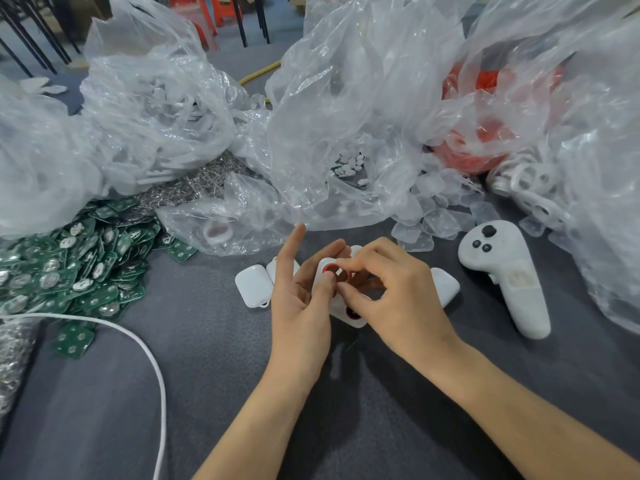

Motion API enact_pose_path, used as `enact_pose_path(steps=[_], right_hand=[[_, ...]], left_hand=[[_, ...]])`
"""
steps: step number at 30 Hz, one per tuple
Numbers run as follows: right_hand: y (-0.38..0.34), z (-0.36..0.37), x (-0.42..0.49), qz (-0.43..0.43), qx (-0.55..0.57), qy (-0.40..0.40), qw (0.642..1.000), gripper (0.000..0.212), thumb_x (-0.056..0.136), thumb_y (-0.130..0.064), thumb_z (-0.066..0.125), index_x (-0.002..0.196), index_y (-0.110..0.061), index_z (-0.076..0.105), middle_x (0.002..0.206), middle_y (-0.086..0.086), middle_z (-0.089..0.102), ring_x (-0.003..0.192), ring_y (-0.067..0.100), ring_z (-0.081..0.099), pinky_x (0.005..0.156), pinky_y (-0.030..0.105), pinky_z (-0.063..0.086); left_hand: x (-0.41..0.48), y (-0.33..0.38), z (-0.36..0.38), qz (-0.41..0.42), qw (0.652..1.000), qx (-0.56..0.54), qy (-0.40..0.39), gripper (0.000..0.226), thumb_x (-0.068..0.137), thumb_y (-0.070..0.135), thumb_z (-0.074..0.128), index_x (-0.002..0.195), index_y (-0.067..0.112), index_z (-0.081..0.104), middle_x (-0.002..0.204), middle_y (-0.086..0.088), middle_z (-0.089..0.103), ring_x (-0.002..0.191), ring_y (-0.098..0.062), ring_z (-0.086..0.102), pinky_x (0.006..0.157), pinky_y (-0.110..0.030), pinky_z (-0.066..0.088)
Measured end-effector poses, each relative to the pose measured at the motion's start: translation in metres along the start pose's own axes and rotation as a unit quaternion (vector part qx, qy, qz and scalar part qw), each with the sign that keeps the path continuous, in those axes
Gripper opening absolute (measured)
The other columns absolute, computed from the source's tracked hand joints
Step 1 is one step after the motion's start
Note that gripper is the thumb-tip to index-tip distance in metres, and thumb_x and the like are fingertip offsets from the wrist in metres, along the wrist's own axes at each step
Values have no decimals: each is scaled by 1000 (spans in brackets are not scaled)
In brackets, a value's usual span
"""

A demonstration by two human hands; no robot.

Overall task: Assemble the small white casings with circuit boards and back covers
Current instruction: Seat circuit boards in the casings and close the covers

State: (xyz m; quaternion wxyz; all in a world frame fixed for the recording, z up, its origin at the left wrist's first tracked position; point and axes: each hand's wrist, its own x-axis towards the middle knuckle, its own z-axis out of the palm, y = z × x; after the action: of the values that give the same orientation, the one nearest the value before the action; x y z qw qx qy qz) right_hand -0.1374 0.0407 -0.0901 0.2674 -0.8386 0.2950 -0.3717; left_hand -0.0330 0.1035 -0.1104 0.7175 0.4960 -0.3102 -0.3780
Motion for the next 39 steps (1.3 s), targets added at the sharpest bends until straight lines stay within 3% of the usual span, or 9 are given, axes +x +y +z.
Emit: enact_pose_path(steps=[7, 10, 14, 18, 24, 30, 39], right_hand=[[-2, 2, -2, 17, 1, 7, 1000, 20, 76, -4, 76, 95, -7, 72, 91, 3, 61, 76, 14, 64, 65, 32, 56], [-2, 4, -3, 5, -14, 15, 1000, 22, 75, -5, 78, 97, -8, 73, 91, 3, 62, 79, 7, 59, 70, 23, 53], [0, 7, -4, -8, -25, 37, 999, 27, 74, -5, 79, 99, -10, 73, 89, 3, 62, 84, -2, 48, 75, 7, 43], [4, 8, -4, -18, -19, 42, 999, 28, 75, -6, 78, 102, -11, 73, 90, 3, 61, 88, -5, 46, 78, 4, 41], [4, 9, -4, -57, -22, 73, 995, 27, 77, -9, 76, 104, -10, 72, 92, 6, 63, 87, 3, 54, 81, 4, 41], [6, 9, -4, -64, -9, 93, 994, 27, 76, -5, 77, 102, -6, 72, 92, 6, 63, 87, 3, 56, 81, 6, 43], [4, 8, -5, -63, -8, 104, 993, 25, 76, -2, 77, 100, -5, 73, 91, 6, 64, 87, 4, 57, 81, 8, 45]], left_hand=[[1, 0, 0, 0, 1000, -16, 5, 57, 97, -6, 43, 135, 36, 40, 115, -8, 69, 113, -21, 64, 82, -26, 54], [0, 1, 0, 3, 1000, -27, 6, 57, 98, -6, 43, 136, 36, 39, 115, -10, 69, 112, -21, 64, 79, -24, 55], [1, 1, -1, 2, 999, -32, 1, 58, 98, -5, 42, 134, 40, 39, 114, -7, 70, 114, -20, 63, 87, -33, 55], [1, 2, -2, -28, 996, -90, -3, 50, 96, -4, 42, 133, 30, 42, 116, -8, 69, 114, -20, 63, 92, -31, 53], [6, 10, 0, -131, 966, -222, 29, 13, 87, 7, 49, 95, 4, 58, 117, -12, 68, 111, -20, 65, 76, -25, 56], [7, 12, -1, -188, 946, -265, -2, 41, 83, 22, 53, 115, -2, 62, 120, -14, 66, 108, -19, 66, 78, -24, 56], [8, 12, -3, -174, 947, -269, -16, 44, 87, 23, 49, 121, -4, 58, 113, -14, 69, 103, -20, 67, 80, -25, 55]])
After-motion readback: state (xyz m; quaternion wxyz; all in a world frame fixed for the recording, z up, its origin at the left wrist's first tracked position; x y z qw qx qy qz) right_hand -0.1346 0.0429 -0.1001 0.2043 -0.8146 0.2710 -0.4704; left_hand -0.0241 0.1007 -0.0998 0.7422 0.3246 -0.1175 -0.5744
